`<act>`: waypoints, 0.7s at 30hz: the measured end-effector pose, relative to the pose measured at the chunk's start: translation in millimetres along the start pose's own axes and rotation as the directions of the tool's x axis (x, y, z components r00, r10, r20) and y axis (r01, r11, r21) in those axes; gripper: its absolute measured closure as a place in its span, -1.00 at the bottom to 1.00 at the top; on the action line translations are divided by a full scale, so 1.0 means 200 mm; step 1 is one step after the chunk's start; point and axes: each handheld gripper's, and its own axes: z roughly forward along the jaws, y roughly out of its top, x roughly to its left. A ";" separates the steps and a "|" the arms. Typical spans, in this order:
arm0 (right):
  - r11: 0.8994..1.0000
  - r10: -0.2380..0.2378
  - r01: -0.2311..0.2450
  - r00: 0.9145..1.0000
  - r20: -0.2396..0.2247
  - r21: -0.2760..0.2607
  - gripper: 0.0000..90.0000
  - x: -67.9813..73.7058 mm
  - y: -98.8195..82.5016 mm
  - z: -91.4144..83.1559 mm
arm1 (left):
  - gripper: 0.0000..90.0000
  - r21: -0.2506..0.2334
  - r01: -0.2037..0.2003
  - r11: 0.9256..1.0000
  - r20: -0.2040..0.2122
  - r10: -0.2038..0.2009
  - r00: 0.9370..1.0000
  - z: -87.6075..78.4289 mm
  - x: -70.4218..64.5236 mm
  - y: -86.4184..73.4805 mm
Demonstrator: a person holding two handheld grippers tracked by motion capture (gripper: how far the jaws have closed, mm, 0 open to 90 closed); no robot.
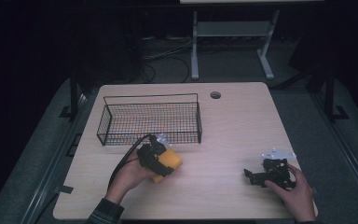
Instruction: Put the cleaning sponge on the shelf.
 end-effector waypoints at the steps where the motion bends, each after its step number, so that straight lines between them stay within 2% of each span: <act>1: 1.000 0.000 0.000 1.000 0.000 0.000 -1.00 0.00 0.00 0.00 | -0.50 0.000 -0.003 1.000 0.001 0.003 1.000 -0.01 0.00 0.00; 8: 1.000 0.000 0.000 1.000 0.000 0.000 -1.00 0.00 0.00 0.00 | -0.50 -0.023 0.004 1.000 0.007 -0.004 1.000 -0.05 0.01 0.01; 21: 1.000 0.000 0.000 1.000 0.000 0.000 -1.00 0.00 0.00 0.00 | -0.50 -0.043 -0.020 0.999 0.005 0.020 1.000 -0.15 0.03 0.07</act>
